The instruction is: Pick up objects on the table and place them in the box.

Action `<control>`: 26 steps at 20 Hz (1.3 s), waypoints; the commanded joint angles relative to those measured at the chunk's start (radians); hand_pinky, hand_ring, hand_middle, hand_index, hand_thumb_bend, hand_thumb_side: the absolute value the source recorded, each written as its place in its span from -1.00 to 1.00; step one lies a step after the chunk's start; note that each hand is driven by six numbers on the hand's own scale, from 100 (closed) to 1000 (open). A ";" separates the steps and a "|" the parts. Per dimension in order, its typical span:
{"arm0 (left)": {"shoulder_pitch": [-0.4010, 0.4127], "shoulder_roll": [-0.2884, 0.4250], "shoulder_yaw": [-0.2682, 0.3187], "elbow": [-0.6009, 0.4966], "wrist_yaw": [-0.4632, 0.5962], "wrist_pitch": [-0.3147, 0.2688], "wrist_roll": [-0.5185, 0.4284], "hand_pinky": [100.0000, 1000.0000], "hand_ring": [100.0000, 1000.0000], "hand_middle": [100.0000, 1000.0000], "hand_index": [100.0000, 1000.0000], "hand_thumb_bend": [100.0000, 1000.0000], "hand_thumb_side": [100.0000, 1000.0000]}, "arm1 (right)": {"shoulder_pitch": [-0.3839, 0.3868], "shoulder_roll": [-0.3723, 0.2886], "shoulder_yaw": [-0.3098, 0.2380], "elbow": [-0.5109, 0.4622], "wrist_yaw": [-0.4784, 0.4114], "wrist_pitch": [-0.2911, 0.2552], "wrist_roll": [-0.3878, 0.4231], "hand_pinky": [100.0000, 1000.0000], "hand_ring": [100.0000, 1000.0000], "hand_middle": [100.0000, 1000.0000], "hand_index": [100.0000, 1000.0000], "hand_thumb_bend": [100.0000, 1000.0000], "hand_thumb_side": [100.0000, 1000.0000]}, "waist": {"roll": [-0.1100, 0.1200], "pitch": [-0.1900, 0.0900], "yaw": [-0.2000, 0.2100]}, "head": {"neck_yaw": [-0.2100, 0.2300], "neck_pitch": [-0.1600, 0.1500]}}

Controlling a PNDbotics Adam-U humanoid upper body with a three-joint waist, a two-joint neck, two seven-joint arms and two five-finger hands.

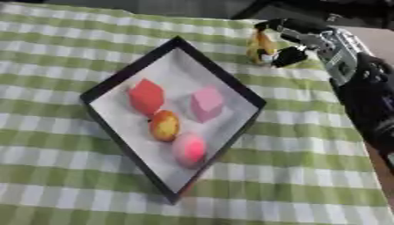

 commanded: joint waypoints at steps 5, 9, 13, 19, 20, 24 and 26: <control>-0.008 0.007 0.003 -0.024 -0.001 0.002 0.002 0.43 0.41 0.40 0.50 -0.39 0.30 | -0.016 -0.021 -0.011 0.004 0.073 0.012 -0.032 0.93 1.00 0.82 1.00 -1.00 -0.09 | -0.011 0.013 0.007 | -0.002 -0.025; -0.010 0.006 0.003 -0.025 0.002 0.003 0.004 0.44 0.41 0.40 0.49 -0.39 0.30 | -0.015 -0.018 -0.018 0.016 0.095 0.014 -0.050 0.93 1.00 0.82 1.00 -1.00 -0.09 | -0.012 0.026 0.012 | -0.005 -0.036; -0.012 0.004 0.003 -0.026 0.005 0.004 0.005 0.44 0.41 0.39 0.49 -0.40 0.31 | -0.016 -0.015 -0.025 0.027 0.107 0.021 -0.068 0.90 1.00 0.80 1.00 -1.00 -0.16 | -0.013 0.043 0.020 | -0.009 -0.046; -0.008 0.004 0.003 -0.026 0.010 0.005 0.002 0.46 0.37 0.40 0.48 -0.42 0.34 | -0.017 -0.013 -0.036 0.038 0.092 0.035 -0.105 0.75 0.91 0.67 0.94 -1.00 -0.80 | -0.013 0.062 0.027 | -0.012 -0.054; -0.008 0.004 0.003 -0.026 0.011 0.005 0.002 0.46 0.37 0.40 0.48 -0.42 0.34 | -0.017 -0.013 -0.037 0.038 0.084 0.036 -0.112 0.72 0.87 0.64 0.92 -1.00 -0.94 | -0.012 0.064 0.027 | -0.012 -0.055; -0.008 0.004 0.002 -0.026 0.014 0.005 0.000 0.46 0.37 0.40 0.48 -0.43 0.35 | -0.007 -0.021 -0.044 0.026 0.032 0.031 -0.143 0.64 0.81 0.59 0.86 -1.00 -1.00 | -0.011 0.070 0.027 | -0.012 -0.056; -0.007 0.003 0.001 -0.026 0.015 0.006 -0.002 0.46 0.37 0.40 0.48 -0.44 0.36 | 0.002 -0.027 -0.046 0.015 -0.003 0.026 -0.159 0.61 0.78 0.57 0.82 -1.00 -1.00 | -0.010 0.072 0.026 | -0.012 -0.056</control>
